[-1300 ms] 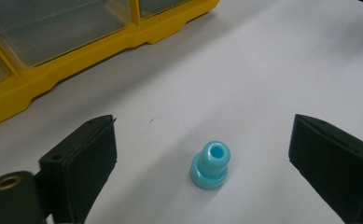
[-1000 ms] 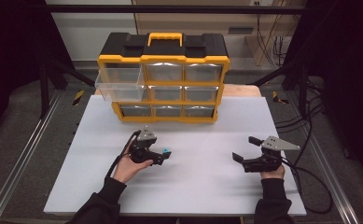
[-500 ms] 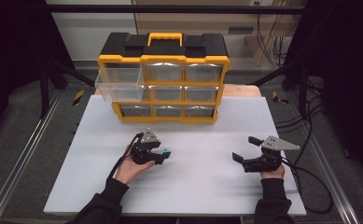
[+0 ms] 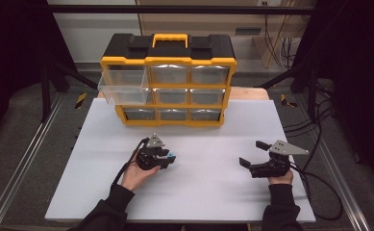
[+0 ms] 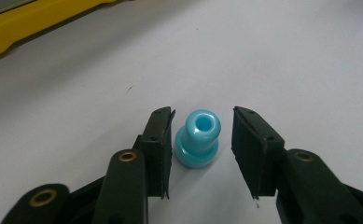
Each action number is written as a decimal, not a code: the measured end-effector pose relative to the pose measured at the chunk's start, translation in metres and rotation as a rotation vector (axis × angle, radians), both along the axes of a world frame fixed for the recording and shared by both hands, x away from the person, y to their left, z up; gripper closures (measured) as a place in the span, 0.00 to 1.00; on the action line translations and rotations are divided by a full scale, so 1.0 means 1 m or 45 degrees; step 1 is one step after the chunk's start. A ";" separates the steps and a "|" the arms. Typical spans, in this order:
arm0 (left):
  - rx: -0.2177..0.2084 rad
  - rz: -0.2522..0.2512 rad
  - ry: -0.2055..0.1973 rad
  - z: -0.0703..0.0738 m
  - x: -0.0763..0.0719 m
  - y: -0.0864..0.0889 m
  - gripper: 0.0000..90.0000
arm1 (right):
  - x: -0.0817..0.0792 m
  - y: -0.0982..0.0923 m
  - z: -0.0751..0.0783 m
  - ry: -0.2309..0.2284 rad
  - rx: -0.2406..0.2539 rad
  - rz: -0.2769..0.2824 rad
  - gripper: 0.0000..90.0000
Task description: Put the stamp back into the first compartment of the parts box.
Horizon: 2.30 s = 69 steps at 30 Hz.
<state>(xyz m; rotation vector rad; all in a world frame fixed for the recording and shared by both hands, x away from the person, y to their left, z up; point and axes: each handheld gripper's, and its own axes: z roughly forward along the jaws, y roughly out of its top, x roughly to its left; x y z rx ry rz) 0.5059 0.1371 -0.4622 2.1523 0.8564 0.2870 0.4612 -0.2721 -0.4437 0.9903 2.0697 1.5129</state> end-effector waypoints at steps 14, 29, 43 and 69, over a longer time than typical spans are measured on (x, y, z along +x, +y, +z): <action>0.005 0.015 0.012 -0.001 0.001 0.000 0.79 | 0.000 0.000 0.000 0.001 -0.001 0.000 0.03; -0.012 0.025 -0.010 0.004 -0.001 0.002 0.80 | 0.000 0.000 0.000 0.001 -0.002 0.001 0.03; -0.065 0.039 -0.013 0.018 -0.006 0.016 0.80 | 0.001 0.001 -0.001 0.017 -0.005 -0.006 0.03; -0.120 0.053 -0.060 0.047 -0.019 0.040 0.80 | 0.002 0.000 -0.003 0.032 -0.002 -0.021 0.03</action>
